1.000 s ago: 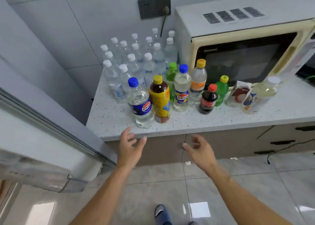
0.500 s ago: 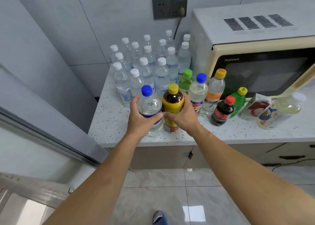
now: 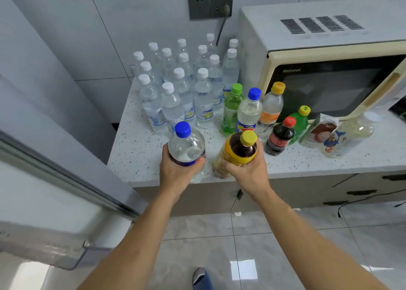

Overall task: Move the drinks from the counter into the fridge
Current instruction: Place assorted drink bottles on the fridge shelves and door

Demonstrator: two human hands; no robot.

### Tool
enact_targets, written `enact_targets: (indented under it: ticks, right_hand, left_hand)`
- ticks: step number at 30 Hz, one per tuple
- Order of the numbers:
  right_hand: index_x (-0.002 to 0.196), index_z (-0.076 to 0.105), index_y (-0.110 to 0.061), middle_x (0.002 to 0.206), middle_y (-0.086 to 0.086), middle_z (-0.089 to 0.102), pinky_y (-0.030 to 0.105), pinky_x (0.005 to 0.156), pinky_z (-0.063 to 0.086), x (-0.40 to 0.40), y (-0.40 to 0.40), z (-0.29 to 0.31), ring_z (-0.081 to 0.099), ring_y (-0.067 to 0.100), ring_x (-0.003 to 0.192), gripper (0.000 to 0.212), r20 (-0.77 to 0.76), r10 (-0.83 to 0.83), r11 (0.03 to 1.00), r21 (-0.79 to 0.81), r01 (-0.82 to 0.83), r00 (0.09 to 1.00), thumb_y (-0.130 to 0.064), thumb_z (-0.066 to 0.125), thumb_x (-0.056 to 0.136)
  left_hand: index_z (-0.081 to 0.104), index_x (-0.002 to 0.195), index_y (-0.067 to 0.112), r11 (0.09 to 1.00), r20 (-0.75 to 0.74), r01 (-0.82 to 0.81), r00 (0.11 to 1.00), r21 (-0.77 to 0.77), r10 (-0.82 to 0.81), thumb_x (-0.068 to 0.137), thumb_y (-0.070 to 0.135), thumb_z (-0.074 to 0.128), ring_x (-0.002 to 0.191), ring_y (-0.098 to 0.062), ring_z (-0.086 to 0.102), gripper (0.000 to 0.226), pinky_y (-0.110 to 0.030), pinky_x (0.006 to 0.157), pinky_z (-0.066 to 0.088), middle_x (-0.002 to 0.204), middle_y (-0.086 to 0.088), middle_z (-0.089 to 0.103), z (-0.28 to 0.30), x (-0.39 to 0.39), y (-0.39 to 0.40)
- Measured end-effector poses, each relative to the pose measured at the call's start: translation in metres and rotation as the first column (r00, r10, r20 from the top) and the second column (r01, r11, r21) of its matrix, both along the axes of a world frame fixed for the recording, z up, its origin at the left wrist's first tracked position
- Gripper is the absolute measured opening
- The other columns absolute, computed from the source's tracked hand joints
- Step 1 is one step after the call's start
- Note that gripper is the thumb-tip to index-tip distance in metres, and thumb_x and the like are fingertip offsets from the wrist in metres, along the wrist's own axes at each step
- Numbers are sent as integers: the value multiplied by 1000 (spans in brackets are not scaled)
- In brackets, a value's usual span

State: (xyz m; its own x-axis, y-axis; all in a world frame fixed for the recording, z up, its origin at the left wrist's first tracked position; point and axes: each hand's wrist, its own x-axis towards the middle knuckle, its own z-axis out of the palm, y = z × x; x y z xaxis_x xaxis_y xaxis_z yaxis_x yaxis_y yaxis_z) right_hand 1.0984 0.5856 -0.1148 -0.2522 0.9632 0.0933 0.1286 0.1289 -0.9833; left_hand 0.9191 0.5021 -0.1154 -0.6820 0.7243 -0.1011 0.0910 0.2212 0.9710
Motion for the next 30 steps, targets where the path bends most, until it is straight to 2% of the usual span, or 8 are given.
enact_targets:
  ticks: [6, 10, 14, 17, 20, 22, 26, 30]
  right_hand:
    - [115, 47, -39, 93, -28, 65, 10, 63, 50, 31, -38, -1, 64, -7, 81, 72, 2, 68, 997, -40, -68, 998, -4, 86, 65]
    - [106, 48, -52, 97, -27, 64, 20, 71, 49, 62, -75, -20, 63, -4, 86, 67, 59, 136, 981, -150, -126, 989, -28, 87, 57]
    - [103, 46, -58, 96, -29, 63, 19, 69, 49, 89, -119, -51, 63, -5, 86, 70, 139, 215, 961, -207, -184, 967, -24, 88, 58]
    - [104, 47, -52, 94, -26, 64, 13, 66, 47, 96, -151, -71, 63, -7, 86, 69, 176, 292, 935, -258, -242, 940, -18, 88, 60]
    - [105, 46, -49, 96, -17, 64, 14, 67, 46, 91, -180, -83, 60, -11, 88, 71, 209, 371, 907, -292, -304, 905, -16, 91, 61]
    - [106, 45, -49, 100, -18, 62, 14, 68, 46, 76, -202, -88, 58, -13, 91, 72, 215, 451, 874, -304, -379, 866, -16, 91, 61]
    - [108, 47, -49, 103, -20, 62, 13, 71, 46, 43, -243, -91, 58, -15, 93, 73, 219, 572, 809, -308, -501, 790, -13, 91, 62]
    - [103, 46, -62, 99, -25, 63, 18, 70, 48, -5, -292, -89, 60, -9, 93, 77, 217, 694, 717, -296, -632, 686, -14, 90, 63]
  left_hand:
    - [53, 112, 51, 1000, 0, 5, 1000, 10, -5, 50, 44, 93, 97, 6, 64, 74, -22, 81, 53, 108, 26, 66, 2, 35, -58]
    - [60, 121, 36, 994, 119, -102, 987, -27, 105, 52, 38, 90, 98, -3, 69, 75, -34, 88, 58, 108, 14, 72, -15, 70, -115]
    - [65, 111, 35, 974, 121, -206, 969, -97, 217, 54, 40, 88, 90, -7, 71, 61, -25, 78, 56, 100, 14, 74, -39, 100, -180]
    - [66, 96, 33, 946, 84, -284, 951, -156, 299, 53, 42, 83, 79, -10, 69, 47, -19, 70, 54, 86, 10, 73, -52, 114, -229]
    - [64, 111, 25, 898, 136, -382, 899, -218, 416, 50, 45, 84, 94, -21, 70, 67, -42, 86, 58, 99, -1, 73, -59, 122, -273]
    - [64, 113, 21, 862, 149, -440, 862, -252, 484, 50, 48, 85, 96, -26, 70, 72, -48, 88, 58, 101, -5, 72, -62, 121, -306]
    - [60, 119, 14, 787, 148, -553, 784, -273, 602, 52, 40, 89, 100, -33, 68, 78, -51, 89, 57, 107, -11, 70, -63, 114, -363]
    - [59, 121, 29, 665, 195, -699, 636, -265, 747, 43, 43, 91, 99, -13, 70, 85, -35, 84, 58, 109, 7, 71, -62, 98, -428]
